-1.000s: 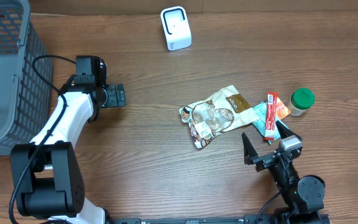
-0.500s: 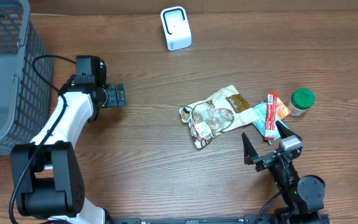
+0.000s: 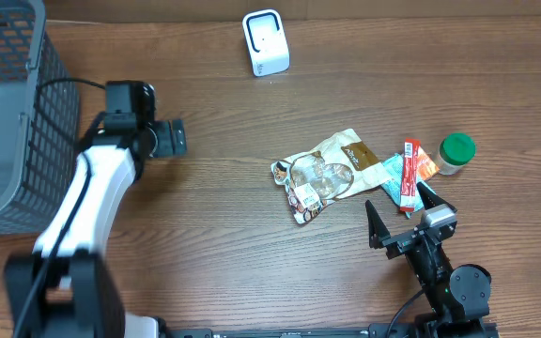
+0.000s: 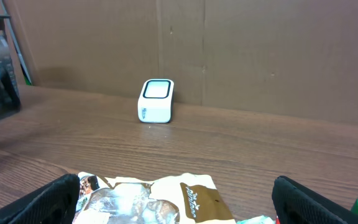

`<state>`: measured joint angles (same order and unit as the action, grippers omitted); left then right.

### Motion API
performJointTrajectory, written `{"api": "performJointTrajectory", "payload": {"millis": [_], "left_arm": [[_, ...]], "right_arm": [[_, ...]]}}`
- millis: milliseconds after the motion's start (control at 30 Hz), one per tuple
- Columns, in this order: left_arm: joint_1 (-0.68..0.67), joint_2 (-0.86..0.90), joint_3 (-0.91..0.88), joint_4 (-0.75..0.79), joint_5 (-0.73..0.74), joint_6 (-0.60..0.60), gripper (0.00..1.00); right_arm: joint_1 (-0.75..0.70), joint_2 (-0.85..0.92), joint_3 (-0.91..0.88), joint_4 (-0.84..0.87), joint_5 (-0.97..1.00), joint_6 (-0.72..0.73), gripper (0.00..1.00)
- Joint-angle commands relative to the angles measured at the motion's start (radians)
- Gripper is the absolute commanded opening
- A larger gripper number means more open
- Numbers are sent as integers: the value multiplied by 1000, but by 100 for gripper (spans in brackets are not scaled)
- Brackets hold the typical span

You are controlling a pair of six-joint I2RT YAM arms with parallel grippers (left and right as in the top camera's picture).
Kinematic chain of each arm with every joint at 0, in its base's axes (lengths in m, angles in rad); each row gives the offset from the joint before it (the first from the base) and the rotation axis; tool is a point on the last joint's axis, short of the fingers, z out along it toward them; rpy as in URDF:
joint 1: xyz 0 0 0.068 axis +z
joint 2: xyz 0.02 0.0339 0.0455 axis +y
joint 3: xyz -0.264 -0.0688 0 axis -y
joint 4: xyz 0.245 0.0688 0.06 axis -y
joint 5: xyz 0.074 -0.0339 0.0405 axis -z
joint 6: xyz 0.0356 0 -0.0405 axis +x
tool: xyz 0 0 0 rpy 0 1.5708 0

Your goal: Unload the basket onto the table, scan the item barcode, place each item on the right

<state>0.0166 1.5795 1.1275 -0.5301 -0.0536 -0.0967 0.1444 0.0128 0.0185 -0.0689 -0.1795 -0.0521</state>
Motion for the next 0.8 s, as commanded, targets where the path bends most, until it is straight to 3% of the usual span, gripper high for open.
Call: {"api": "performJointTrajectory", "payload": {"millis": [0,333,567,767], "left_arm": [[0,-228,16,5,-2,15,100],[0,-764,16,5,-2,14,100],[0,-883,8,-2,-2,15,100],[0,-966,-24,-156,-2,15,100]], "right_arm": [[-5,-9,-11,4,-2,3,100],[-5,-9,-11,4,-2,3,100],[-5,-9,-11,4,-2,3,100],[-5,-9,-11,4,-2,3,100]]}}
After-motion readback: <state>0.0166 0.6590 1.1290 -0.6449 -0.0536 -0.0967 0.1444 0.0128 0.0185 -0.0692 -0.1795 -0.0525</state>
